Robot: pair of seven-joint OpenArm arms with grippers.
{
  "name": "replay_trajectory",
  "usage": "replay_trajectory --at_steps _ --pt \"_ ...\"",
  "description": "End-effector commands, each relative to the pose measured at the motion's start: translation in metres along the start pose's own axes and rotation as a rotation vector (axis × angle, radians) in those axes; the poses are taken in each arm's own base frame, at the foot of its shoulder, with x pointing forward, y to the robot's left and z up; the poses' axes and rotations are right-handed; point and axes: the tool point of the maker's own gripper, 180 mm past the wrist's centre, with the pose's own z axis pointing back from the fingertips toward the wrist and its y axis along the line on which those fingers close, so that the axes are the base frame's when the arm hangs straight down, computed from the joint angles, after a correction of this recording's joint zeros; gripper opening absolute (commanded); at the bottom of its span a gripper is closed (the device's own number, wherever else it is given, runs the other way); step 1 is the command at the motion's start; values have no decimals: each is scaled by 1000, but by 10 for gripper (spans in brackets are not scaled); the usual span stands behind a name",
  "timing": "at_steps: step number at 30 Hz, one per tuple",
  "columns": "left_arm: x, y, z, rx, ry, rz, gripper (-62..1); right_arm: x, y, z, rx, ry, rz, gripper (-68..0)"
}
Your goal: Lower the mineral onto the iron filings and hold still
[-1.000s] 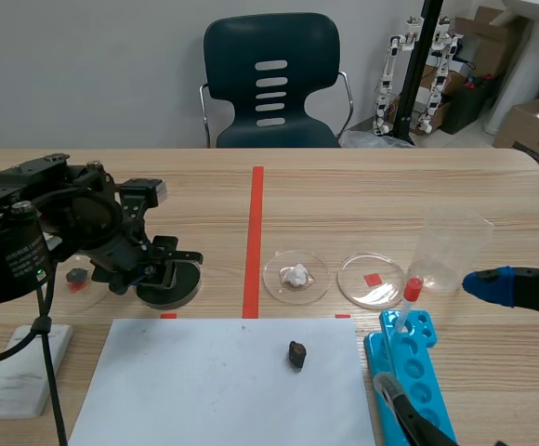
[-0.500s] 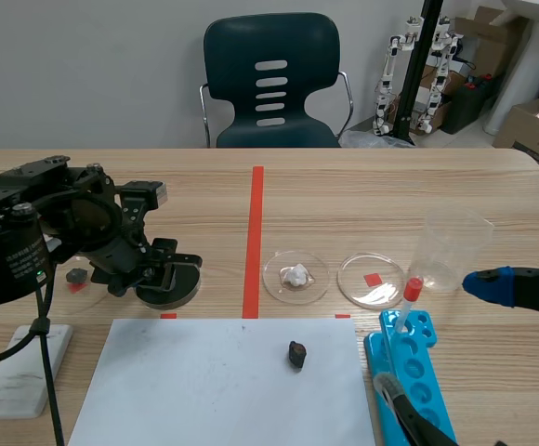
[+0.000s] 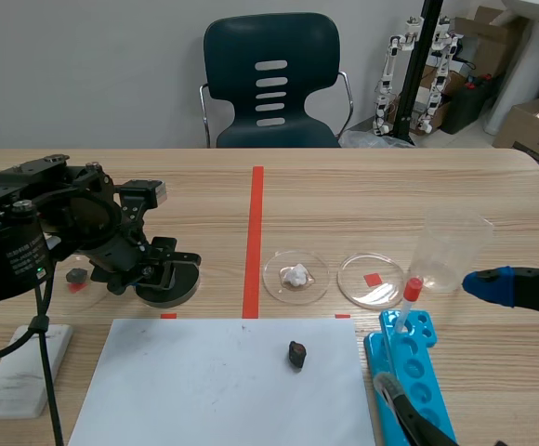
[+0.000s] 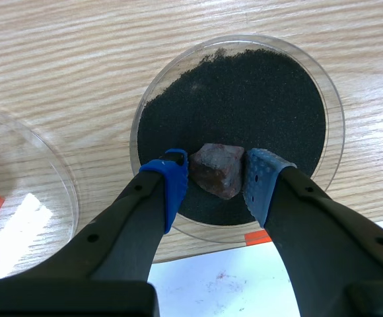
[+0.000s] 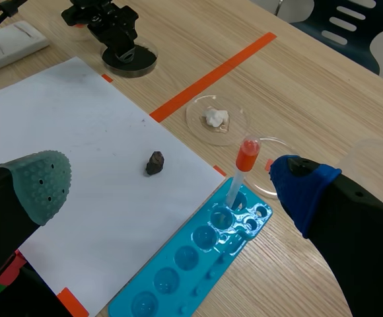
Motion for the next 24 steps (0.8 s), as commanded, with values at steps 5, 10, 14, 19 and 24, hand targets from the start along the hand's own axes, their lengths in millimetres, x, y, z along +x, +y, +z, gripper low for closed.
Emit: replay_trajectory --at_steps 5,10,14,19,24 --pt "9 -1 3 -5 -22 7 -496 6 -4 -1 -10 -23 4 -37" --pt "8 -1 3 -4 -19 7 -496 6 -4 -1 -10 -23 4 -37" --pt "8 -1 3 -4 -16 7 -496 6 -4 -1 -10 -23 4 -37" --pt "8 -1 3 -4 -16 7 -496 6 -4 -1 -10 -23 4 -37" --pt "11 -2 5 -6 -26 3 -496 6 -4 -1 -10 -23 4 -37"
